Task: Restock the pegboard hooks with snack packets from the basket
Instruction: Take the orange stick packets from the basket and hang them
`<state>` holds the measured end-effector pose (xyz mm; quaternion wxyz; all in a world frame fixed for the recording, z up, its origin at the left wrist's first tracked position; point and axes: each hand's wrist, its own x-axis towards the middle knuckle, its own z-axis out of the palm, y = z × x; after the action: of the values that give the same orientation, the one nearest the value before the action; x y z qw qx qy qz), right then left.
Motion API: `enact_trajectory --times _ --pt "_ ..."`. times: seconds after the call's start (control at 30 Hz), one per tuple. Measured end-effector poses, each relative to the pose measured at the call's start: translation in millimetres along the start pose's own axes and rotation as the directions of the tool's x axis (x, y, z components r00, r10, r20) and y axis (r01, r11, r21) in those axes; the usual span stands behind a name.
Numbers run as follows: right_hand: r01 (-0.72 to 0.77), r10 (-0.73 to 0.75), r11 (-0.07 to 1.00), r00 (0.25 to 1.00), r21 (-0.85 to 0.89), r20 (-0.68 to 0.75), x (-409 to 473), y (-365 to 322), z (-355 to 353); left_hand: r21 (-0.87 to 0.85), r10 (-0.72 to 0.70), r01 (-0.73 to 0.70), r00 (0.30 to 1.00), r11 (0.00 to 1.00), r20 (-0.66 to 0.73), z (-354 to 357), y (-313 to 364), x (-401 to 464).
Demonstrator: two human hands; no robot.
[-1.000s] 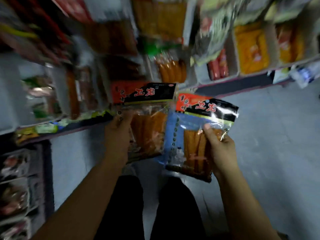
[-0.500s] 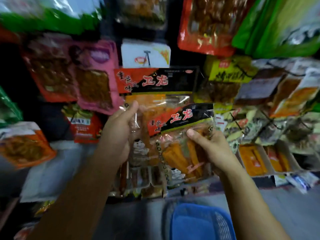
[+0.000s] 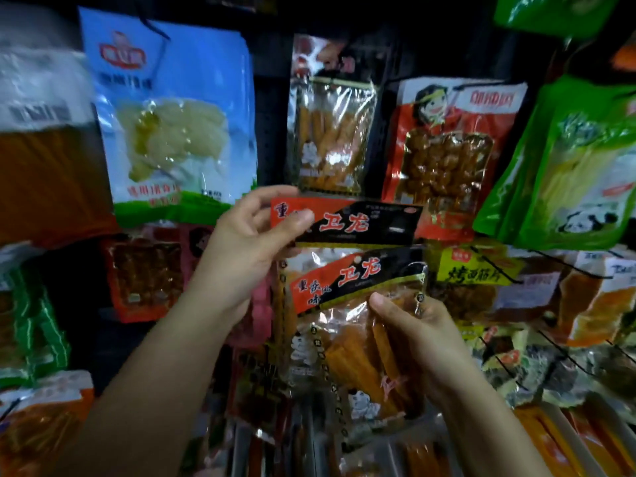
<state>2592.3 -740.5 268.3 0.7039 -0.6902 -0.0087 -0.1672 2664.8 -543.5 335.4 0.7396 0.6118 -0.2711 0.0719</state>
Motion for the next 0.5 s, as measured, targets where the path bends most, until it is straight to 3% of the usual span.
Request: enact_trajectory --times 0.07,0.23,0.5 --pt "0.035 -0.035 0.999 0.999 -0.006 0.034 14.2 -10.8 1.2 0.067 0.012 -0.013 1.0 0.998 0.006 5.7 12.4 19.3" --pt "0.158 -0.156 0.985 0.987 -0.065 0.032 52.8 -46.2 0.1 -0.093 0.041 -0.048 0.997 0.995 -0.069 27.2 43.7 64.4" --pt "0.405 -0.402 0.912 0.914 -0.058 0.051 115.2 -109.0 -8.8 -0.069 0.074 -0.08 0.994 0.994 -0.082 45.6 78.8 117.3"
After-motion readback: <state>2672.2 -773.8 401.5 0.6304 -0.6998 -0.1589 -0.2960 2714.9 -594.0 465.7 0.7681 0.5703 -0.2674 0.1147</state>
